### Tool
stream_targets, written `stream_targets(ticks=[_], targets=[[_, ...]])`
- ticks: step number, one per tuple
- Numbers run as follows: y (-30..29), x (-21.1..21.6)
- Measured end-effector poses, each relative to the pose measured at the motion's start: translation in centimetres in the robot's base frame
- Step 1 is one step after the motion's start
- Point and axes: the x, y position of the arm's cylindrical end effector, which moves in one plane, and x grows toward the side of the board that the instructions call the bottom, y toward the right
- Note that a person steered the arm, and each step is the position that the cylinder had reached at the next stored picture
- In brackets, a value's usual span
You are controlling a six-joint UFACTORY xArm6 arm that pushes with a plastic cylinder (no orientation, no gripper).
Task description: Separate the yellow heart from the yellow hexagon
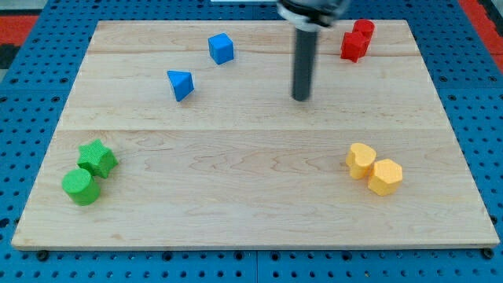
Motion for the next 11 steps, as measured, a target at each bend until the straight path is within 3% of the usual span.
stream_targets(ticks=[1, 2, 4, 7, 10, 11], targets=[[7.1, 2.5], [7.2, 2.9], [7.7, 8.3], [7.0, 9.3], [5.7, 14.5], [4.7, 12.3]])
